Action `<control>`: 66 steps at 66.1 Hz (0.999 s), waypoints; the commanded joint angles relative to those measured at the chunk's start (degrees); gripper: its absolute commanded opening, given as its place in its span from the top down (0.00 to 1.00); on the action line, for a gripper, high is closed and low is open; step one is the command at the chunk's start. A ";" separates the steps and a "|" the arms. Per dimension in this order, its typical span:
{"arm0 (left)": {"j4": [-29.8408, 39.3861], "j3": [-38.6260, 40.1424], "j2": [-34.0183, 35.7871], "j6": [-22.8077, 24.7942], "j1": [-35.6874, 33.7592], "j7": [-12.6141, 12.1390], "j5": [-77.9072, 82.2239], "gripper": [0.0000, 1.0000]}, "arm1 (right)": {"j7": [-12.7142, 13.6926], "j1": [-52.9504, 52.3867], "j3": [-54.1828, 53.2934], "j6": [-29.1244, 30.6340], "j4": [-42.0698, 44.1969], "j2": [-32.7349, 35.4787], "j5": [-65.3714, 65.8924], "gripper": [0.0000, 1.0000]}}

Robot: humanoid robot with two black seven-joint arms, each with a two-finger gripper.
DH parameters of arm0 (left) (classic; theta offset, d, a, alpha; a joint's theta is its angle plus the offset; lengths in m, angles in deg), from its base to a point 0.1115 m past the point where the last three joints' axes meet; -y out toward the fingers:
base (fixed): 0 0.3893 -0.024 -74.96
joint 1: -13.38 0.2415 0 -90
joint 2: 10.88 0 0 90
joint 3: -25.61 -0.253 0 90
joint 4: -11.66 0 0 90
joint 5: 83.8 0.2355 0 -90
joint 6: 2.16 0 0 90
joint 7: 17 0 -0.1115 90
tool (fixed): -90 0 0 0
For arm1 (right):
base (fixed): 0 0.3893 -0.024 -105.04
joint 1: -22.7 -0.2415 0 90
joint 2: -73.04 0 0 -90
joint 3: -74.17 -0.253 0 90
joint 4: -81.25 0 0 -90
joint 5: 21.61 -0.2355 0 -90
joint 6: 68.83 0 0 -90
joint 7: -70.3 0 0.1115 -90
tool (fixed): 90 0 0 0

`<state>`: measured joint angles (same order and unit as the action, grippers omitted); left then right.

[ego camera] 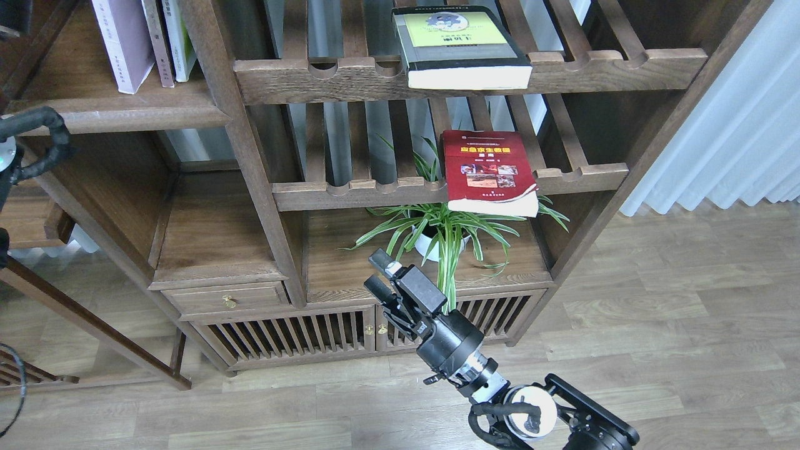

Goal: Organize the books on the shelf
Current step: 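Withdraw the left arm and bring both grippers toward the red book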

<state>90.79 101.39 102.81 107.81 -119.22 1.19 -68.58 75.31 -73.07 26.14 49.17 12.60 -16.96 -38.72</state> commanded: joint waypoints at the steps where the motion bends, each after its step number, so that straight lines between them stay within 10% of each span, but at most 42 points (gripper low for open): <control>1: -0.03 1.04 -1.80 8.03 3.04 -3.59 -5.62 0.37 | 0.00 0.06 -1.11 0.00 0.01 0.00 -0.11 0.02; 29: 0.06 0.07 -10.42 8.03 9.19 -8.34 -11.52 0.40 | 0.00 1.03 -6.12 0.00 0.09 0.00 -0.37 0.02; 52: 0.15 -0.54 -23.69 8.03 10.60 -19.50 -11.44 0.49 | 0.00 1.20 -6.03 0.00 0.01 0.00 -0.37 0.02; 66: 0.06 -4.93 -23.69 8.03 16.48 -19.77 -11.35 0.47 | 0.00 1.20 -6.91 0.00 0.01 0.00 -0.37 0.02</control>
<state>90.95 98.41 79.18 115.85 -105.64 -18.57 -80.01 75.32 -71.85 19.83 49.17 12.61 -16.96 -39.10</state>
